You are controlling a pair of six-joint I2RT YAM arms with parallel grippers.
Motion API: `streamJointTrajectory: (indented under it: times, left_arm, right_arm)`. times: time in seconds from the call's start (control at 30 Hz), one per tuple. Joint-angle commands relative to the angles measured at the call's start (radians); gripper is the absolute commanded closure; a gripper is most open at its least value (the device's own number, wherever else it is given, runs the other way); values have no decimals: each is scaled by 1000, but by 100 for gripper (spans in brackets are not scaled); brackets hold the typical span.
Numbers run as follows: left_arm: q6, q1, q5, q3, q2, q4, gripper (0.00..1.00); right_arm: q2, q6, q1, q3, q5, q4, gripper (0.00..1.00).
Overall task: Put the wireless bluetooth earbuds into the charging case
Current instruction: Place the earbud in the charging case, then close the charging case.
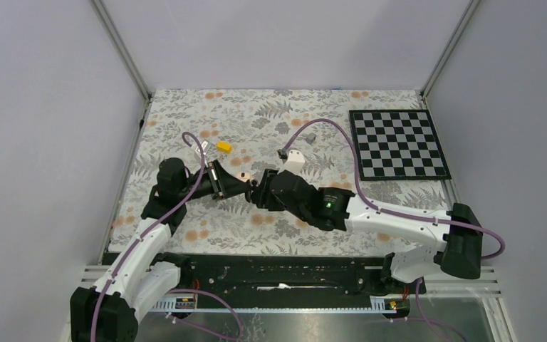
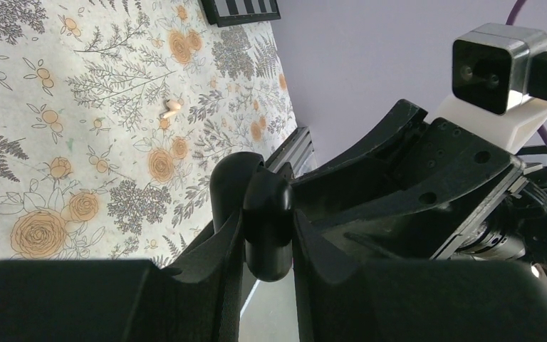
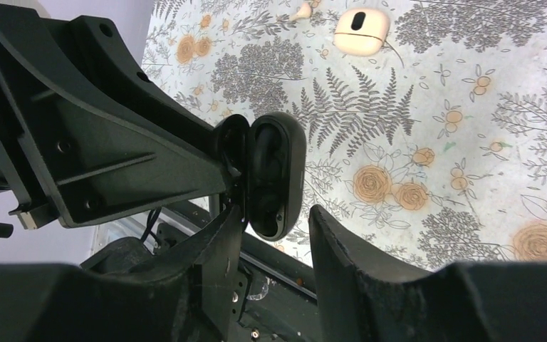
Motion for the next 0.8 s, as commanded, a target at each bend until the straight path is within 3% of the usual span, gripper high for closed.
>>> streamJointTrajectory:
  times: [0.0,0.07,0.17,0.23,0.37,0.47,0.6,0.77]
  left_arm:
    - [16,-2,18,24,1,17,100]
    - [24,-2,19,28,5,9,100]
    - [28,-2,27,35,15,9,100]
    - [32,-2,43,38,34,12,100]
    - [-27,-2,109,28,76,101,100]
    - [-187,-3,175,-13,87,348,100]
    - [-363,-10,217,-44,105,573,100]
    - [-394,-27,222,-28,107,595,100]
  right_arm:
    - [-99,5,10,14,100,-30,51]
    - [-160,3,11,-26,128,-30,46]
    - [-259,-21,6,-108,159,-22,30]
    - [-311,-19,-27,-150,149,-52,27]
    - [-384,46,-190,-280,-68,-44,28]
    - [-393,85,-294,-379,-229,78,31]
    - [-297,111,-317,-410,-360,255,34]
    - [-137,168,-317,-416,-523,570,34]
